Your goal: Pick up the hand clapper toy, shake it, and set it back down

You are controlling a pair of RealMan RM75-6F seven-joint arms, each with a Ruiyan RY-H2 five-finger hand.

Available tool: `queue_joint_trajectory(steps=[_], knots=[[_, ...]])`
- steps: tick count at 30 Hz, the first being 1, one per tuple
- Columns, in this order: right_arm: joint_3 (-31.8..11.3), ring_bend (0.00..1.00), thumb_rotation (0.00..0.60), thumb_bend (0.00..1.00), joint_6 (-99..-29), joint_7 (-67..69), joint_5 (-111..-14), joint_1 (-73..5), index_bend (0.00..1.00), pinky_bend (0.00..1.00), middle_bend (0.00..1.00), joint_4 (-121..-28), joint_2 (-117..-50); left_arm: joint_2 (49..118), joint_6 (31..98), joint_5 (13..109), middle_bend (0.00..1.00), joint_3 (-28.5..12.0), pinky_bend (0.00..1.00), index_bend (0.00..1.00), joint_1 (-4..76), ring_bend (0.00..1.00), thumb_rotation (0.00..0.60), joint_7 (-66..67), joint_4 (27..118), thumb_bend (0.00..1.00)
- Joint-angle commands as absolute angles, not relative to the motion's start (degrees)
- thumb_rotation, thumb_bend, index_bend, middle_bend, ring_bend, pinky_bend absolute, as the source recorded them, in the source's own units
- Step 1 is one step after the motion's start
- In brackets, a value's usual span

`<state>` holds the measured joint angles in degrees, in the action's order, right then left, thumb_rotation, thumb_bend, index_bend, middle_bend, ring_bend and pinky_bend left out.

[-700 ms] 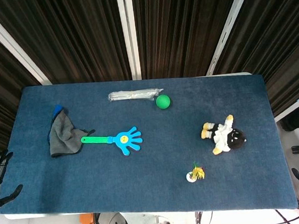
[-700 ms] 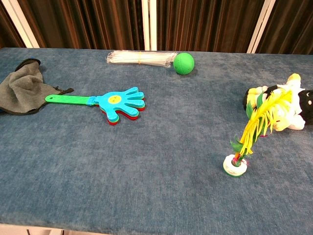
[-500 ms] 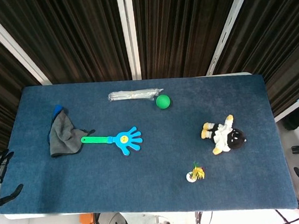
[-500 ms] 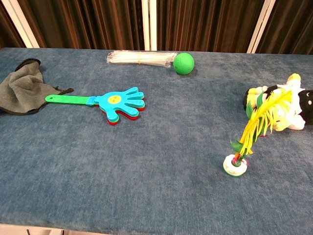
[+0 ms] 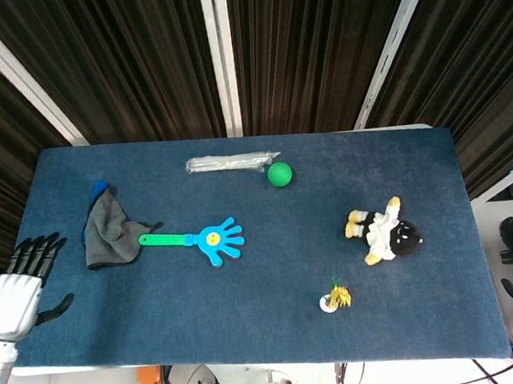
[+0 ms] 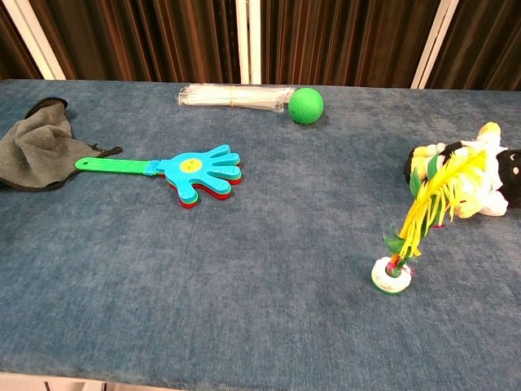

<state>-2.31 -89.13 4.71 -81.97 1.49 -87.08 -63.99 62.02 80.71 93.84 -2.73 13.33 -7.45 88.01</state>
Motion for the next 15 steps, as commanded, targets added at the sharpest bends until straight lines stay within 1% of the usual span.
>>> queue_joint_trajectory(steps=[1, 5, 8, 15], knots=[[-2.5, 0.0, 0.6, 0.15, -88.9, 5.1, -82.3, 1.3, 0.0, 0.0, 0.0, -87.2, -63.7, 65.2, 73.5, 92.4, 0.03, -5.3, 0.01, 0.04, 19.3, 0.0, 0.6, -7.2, 89.2, 0.23], [-2.9, 0.0, 0.6, 0.21, -88.9, 5.7, -82.6, 1.3, 0.0, 0.0, 0.0, -87.3, -62.9, 69.9, 67.1, 89.7, 0.03, -7.3, 0.0, 0.06, 24.5, 0.0, 0.6, -6.5, 87.5, 0.23], [-3.2, 0.0, 0.6, 0.21, -88.7, 6.3, -82.4, 1.3, 0.0, 0.0, 0.0, -87.1, -62.5, 73.4, 62.6, 88.0, 0.03, -7.9, 0.0, 0.06, 27.8, 0.0, 0.6, -6.6, 85.1, 0.23], [-3.7, 0.0, 0.6, 0.21, -88.1, 7.9, -81.9, 1.3, 0.0, 0.0, 0.0, -86.2, -62.4, 81.1, 54.8, 84.7, 0.03, -9.2, 0.0, 0.06, 34.4, 0.0, 0.6, -5.6, 78.7, 0.23]])
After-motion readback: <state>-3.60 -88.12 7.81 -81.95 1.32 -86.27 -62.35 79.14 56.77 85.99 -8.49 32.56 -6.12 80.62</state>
